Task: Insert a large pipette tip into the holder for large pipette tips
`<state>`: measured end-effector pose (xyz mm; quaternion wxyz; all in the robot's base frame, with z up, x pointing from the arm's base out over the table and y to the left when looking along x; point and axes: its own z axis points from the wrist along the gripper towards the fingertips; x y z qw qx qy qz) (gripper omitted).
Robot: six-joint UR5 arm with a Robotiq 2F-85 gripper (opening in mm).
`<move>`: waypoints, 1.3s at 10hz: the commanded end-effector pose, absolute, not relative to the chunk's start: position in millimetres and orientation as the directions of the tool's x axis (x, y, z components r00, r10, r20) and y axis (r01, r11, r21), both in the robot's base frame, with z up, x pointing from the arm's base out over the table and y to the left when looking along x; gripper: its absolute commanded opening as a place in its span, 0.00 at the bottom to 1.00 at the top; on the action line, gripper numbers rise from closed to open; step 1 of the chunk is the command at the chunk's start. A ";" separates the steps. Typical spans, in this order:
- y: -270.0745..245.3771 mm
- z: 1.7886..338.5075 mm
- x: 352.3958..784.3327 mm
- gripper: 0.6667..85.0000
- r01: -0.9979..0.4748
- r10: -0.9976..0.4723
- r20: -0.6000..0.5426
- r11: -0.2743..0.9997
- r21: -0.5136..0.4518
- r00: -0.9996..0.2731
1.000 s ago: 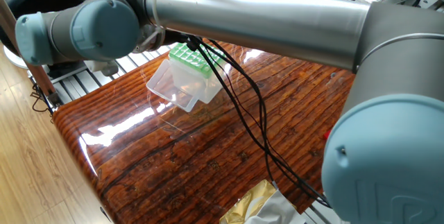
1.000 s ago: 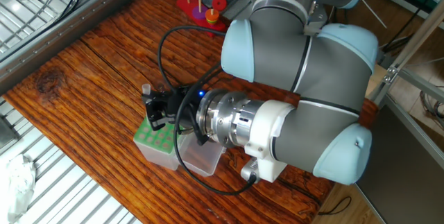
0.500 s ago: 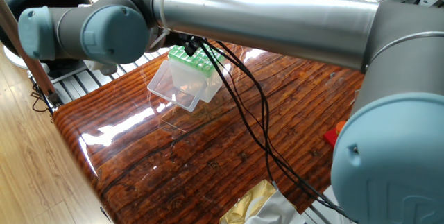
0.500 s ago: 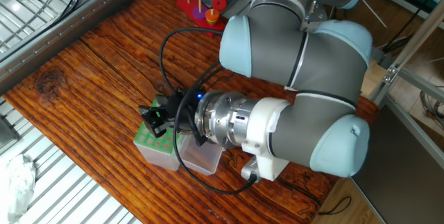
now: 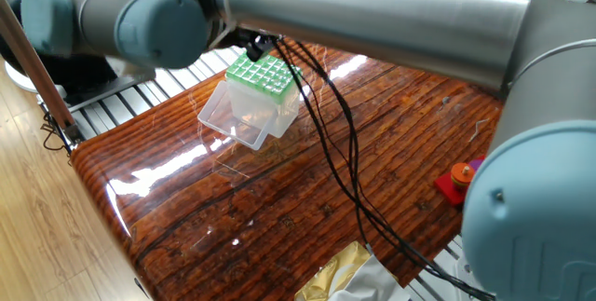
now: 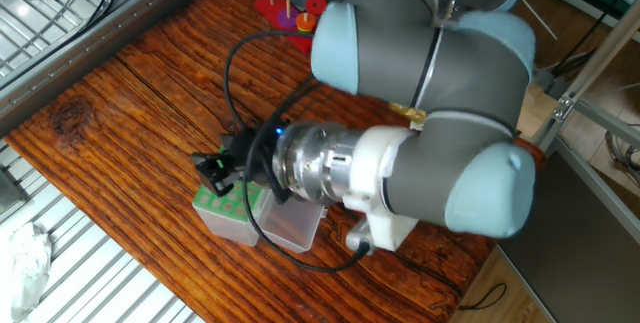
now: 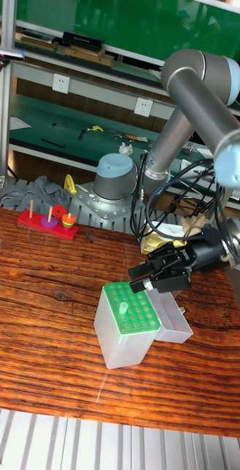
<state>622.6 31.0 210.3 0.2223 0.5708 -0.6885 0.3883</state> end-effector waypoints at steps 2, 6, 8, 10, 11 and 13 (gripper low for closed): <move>65.7 186.9 652.4 0.53 -0.937 -0.883 0.376 0.169 -0.306 -0.281; 86.3 233.0 653.7 0.49 -0.917 -0.927 0.159 0.288 -0.276 -0.339; 121.1 243.8 641.3 0.47 -0.871 -0.891 -0.006 0.445 -0.209 -0.454; 149.9 247.9 647.2 0.44 -0.823 -0.841 -0.138 0.540 -0.177 -0.522; 162.0 253.3 652.0 0.44 -0.809 -0.826 -0.195 0.561 -0.175 -0.530; 185.8 268.9 666.0 0.39 -0.773 -0.782 -0.302 0.608 -0.181 -0.545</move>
